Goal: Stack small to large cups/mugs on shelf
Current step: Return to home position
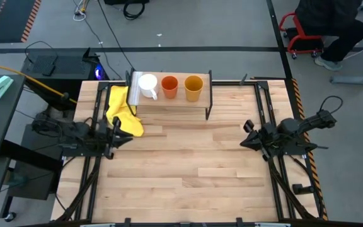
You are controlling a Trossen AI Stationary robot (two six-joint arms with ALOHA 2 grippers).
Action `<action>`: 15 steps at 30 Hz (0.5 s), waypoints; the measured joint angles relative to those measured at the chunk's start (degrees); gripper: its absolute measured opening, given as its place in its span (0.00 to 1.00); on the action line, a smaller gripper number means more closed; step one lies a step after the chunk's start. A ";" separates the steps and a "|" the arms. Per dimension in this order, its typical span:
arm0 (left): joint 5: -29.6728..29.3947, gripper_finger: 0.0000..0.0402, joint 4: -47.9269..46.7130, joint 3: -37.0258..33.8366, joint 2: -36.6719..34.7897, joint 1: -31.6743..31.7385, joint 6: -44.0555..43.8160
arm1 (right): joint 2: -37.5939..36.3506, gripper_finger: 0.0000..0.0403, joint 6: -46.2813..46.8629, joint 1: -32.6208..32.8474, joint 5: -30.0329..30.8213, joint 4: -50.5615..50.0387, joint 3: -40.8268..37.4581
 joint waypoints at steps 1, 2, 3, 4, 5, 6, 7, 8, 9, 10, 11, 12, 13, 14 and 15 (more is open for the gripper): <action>0.01 0.18 -0.54 -0.06 0.03 0.00 0.03 | 0.00 0.04 -0.08 0.00 -0.01 -0.61 -0.01; 0.00 0.18 -1.09 -0.06 0.09 -0.01 0.13 | 0.00 0.04 -0.29 0.00 -0.01 -0.99 -0.01; 0.00 0.18 -1.73 -0.06 0.09 -0.01 0.51 | 0.00 0.04 -0.70 0.00 -0.06 -1.20 -0.01; 0.02 0.18 -2.27 -0.06 0.09 -0.01 1.05 | 0.00 0.04 -1.08 0.00 -0.30 -1.38 -0.01; 0.04 0.18 -2.84 -0.06 0.09 0.00 1.34 | 0.00 0.04 -1.44 0.00 -0.65 -1.70 -0.01; 0.11 0.19 -3.41 -0.06 0.09 0.01 1.52 | 0.00 0.04 -1.88 0.00 -1.20 -2.15 -0.01; 0.26 0.19 -4.31 -0.06 0.09 -0.01 1.70 | 0.00 0.04 -2.29 0.00 -1.88 -2.77 -0.01; 0.38 0.19 -5.36 -0.06 0.08 -0.01 1.84 | 0.00 0.04 -2.47 0.00 -2.66 -3.42 -0.01; 0.46 0.20 -6.17 -0.06 0.09 -0.01 1.97 | 0.00 0.04 -2.49 0.00 -2.98 -4.12 -0.01; 0.48 0.20 -6.64 -0.06 0.09 0.00 2.01 | 0.02 0.04 -2.49 0.00 -2.98 -4.71 -0.01; 0.48 0.20 -7.07 -0.06 0.08 0.01 2.07 | 0.02 0.04 -2.52 0.00 -2.98 -5.36 -0.01; 0.46 0.20 -7.84 -0.06 0.07 -0.01 2.15 | 0.02 0.04 -2.58 0.00 -2.98 -6.00 -0.01; 0.48 0.19 -8.90 -0.06 0.09 0.01 2.43 | 0.02 0.04 -2.65 0.00 -2.98 -6.68 -0.01; 0.66 0.19 -9.40 -0.04 0.11 -0.01 2.84 | 0.02 0.04 -2.81 0.00 -2.98 -7.42 -0.01; 0.64 0.19 -10.06 0.02 0.09 0.01 3.22 | 0.02 0.04 -3.04 0.00 -2.97 -8.25 -0.01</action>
